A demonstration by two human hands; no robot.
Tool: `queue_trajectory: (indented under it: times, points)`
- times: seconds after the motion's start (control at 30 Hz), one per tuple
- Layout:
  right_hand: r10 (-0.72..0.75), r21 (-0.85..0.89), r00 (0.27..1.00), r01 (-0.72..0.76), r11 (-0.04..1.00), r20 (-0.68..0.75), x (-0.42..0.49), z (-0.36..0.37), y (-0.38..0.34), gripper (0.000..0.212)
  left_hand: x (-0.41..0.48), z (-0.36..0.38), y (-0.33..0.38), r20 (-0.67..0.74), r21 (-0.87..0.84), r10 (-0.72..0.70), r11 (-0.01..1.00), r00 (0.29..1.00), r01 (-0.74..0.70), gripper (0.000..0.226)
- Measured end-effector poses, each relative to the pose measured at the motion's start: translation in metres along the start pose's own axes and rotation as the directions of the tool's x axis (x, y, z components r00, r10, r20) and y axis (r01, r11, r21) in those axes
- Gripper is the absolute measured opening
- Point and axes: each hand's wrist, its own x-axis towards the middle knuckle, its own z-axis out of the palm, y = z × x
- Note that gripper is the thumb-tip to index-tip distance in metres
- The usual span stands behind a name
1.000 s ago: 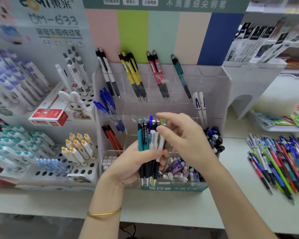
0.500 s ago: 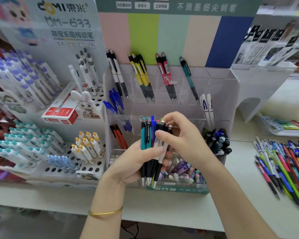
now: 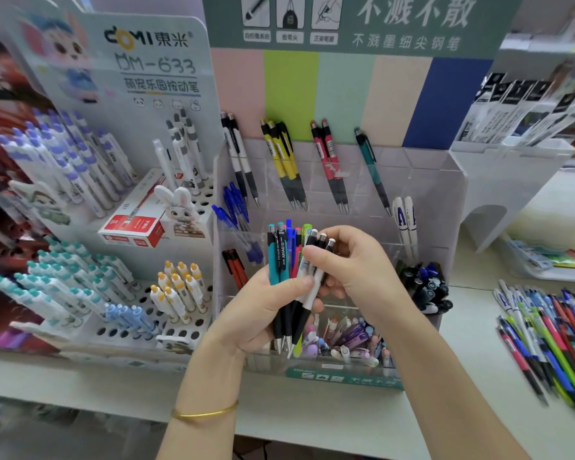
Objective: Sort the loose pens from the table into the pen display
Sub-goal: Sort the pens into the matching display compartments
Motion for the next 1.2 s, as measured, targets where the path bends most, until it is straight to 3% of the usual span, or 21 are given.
queue_trajectory:
  times: [0.17,0.3,0.4,0.6,0.73,0.87,0.97,1.2]
  points:
    - [-0.098,-0.12,0.993,0.106,0.987,0.073,0.009,0.01,-0.014,0.01,-0.004,-0.002,0.02,-0.06,0.102,0.038,0.994,0.997,-0.032,0.03]
    - [-0.154,-0.086,0.981,0.165,0.983,0.115,0.024,0.018,-0.028,0.006,-0.007,-0.007,0.039,-0.118,0.088,0.099,0.992,0.988,-0.089,0.038]
    - [-0.205,-0.109,0.973,0.216,0.97,0.108,0.039,0.024,-0.038,0.005,-0.008,-0.01,0.058,-0.168,0.097,0.128,0.989,0.977,-0.113,0.044]
    - [-0.247,-0.044,0.964,0.252,0.967,0.099,0.073,0.038,-0.055,0.005,-0.009,-0.022,0.087,-0.264,0.104,0.146,0.987,0.953,-0.122,0.023]
    - [-0.302,0.051,0.953,0.302,0.952,-0.019,0.093,0.036,-0.07,0.014,-0.01,-0.034,0.09,-0.301,0.103,0.142,0.988,0.943,-0.116,0.023]
    - [-0.477,-0.096,0.871,0.468,0.878,-0.119,0.108,0.03,-0.094,0.006,-0.009,-0.045,0.087,-0.369,0.108,0.158,0.986,0.916,-0.127,0.013]
    - [-0.584,-0.186,0.807,0.562,0.806,-0.094,0.115,0.033,-0.11,0.017,-0.011,-0.049,0.088,-0.361,0.061,0.168,0.986,0.917,-0.157,0.016]
    - [-0.606,-0.336,0.786,0.541,0.771,-0.122,0.134,0.052,-0.105,0.006,0.014,-0.036,0.11,-0.503,0.046,0.19,0.98,0.843,-0.194,0.007]
